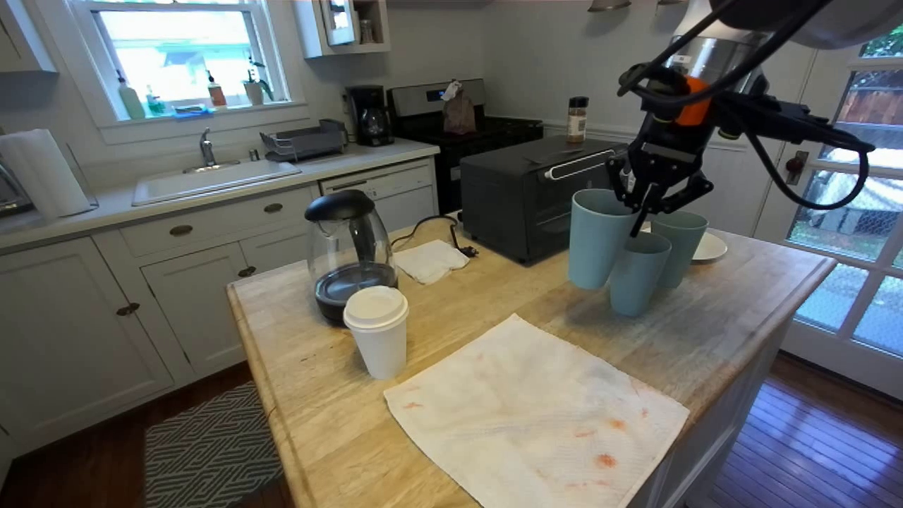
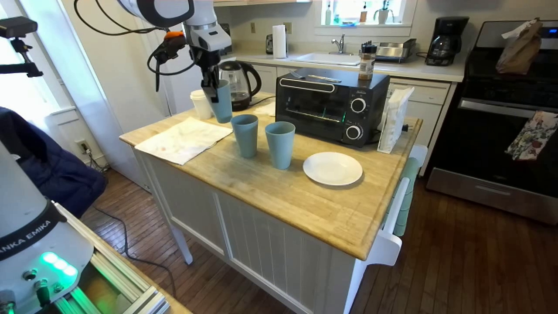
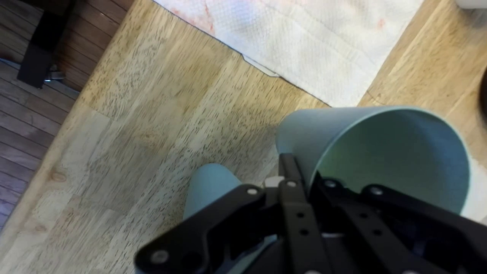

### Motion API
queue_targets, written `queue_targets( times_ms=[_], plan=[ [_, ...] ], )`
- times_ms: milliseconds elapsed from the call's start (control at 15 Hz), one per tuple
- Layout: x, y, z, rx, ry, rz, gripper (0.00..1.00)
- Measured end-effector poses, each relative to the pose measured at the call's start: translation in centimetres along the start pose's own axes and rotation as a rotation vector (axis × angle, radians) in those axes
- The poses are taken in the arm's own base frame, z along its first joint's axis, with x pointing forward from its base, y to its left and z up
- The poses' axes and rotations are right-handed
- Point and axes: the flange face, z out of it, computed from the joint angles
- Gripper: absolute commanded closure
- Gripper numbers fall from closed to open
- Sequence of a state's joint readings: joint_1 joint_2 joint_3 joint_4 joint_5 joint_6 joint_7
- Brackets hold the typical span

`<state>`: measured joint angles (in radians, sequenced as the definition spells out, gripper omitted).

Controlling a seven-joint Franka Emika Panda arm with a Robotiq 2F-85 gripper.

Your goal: Stack the three green cups together

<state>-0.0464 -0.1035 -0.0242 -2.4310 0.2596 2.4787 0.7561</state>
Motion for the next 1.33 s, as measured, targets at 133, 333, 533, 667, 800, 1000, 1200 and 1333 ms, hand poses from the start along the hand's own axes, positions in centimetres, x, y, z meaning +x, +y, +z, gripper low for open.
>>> queue_targets(
  times_ms=[133, 333, 533, 667, 800, 1000, 1200, 1333],
  plan=[
    [0.0, 0.0, 0.2, -0.004, -0.003, 0.0, 0.95],
    [0.0, 0.0, 0.3, -0.005, -0.003, 0.0, 0.95],
    [0.0, 0.0, 0.3, -0.005, -0.004, 0.0, 0.99],
    [0.0, 0.0, 0.3, -0.006, -0.004, 0.0, 0.99],
    [0.0, 0.0, 0.3, -0.006, -0.004, 0.0, 0.99],
    [0.1, -0.2, -0.7, 0.013, 0.009, -0.002, 0.99],
    [0.3, -0.5, -3.5, 0.061, 0.042, -0.006, 0.99],
    [0.6, -0.4, -5.4, 0.087, 0.06, 0.001, 0.99]
  ],
)
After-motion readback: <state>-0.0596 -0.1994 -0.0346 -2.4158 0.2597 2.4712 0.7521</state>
